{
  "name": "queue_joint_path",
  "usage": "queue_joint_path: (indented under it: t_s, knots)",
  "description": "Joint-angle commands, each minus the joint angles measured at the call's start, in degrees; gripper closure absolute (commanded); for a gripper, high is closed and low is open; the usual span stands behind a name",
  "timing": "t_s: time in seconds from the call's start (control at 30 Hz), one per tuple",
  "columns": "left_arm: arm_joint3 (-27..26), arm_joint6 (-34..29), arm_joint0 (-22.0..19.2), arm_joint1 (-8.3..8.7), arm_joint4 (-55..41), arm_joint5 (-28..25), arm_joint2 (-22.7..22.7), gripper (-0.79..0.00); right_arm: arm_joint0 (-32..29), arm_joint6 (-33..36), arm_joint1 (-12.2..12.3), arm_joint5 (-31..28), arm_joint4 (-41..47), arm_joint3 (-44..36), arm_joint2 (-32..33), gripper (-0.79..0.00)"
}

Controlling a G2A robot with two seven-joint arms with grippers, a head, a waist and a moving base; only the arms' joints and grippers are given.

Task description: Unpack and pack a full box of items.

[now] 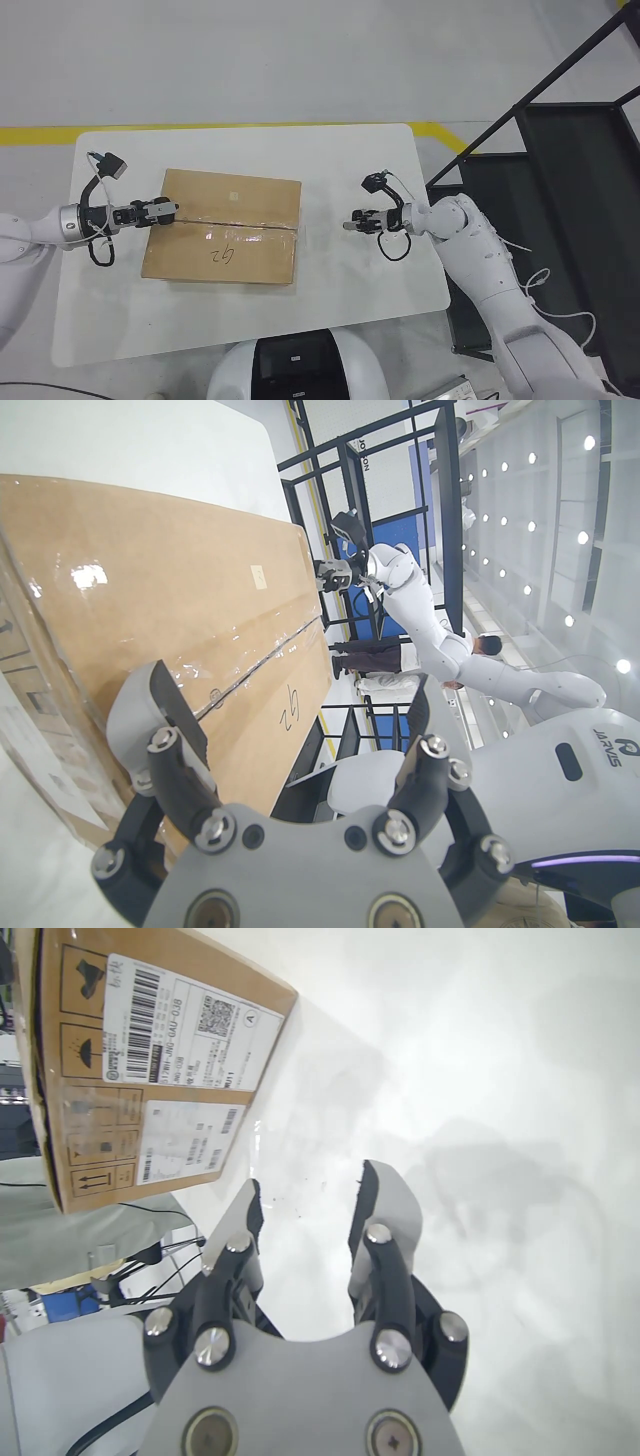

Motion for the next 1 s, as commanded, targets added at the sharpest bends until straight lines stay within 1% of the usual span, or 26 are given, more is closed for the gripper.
queue_joint_path:
  t_s: [0.0,0.2,0.4,0.53,0.67,0.87,0.97]
  knots:
    - [0.0,0.0,0.0,0.0,0.0,0.0,0.0,-0.785,0.97,1.63,-0.25,-0.31,3.87,2.24,-0.83,0.0]
    - [0.0,0.0,0.0,0.0,0.0,0.0,0.0,-0.785,3.18,4.43,-0.78,-1.23,11.56,7.92,-2.43,0.0]
    - [0.0,0.0,0.0,0.0,0.0,0.0,0.0,-0.785,4.17,5.94,-0.7,-2.33,16.65,10.46,-2.46,0.0]
    - [0.0,0.0,0.0,0.0,0.0,0.0,0.0,-0.785,4.3,7.04,-0.21,-3.69,20.73,10.39,-1.09,0.0]
    - [0.0,0.0,0.0,0.0,0.0,0.0,0.0,-0.785,2.39,8.2,0.75,-2.67,26.56,5.3,-0.19,0.0]
    - [0.0,0.0,0.0,0.0,0.0,0.0,0.0,-0.785,-3.04,11.64,3.31,0.76,40.65,-9.01,0.83,0.0]
    - [0.0,0.0,0.0,0.0,0.0,0.0,0.0,-0.785,-5.42,13.8,4.81,2.92,47.67,-14.79,2.23,0.0]
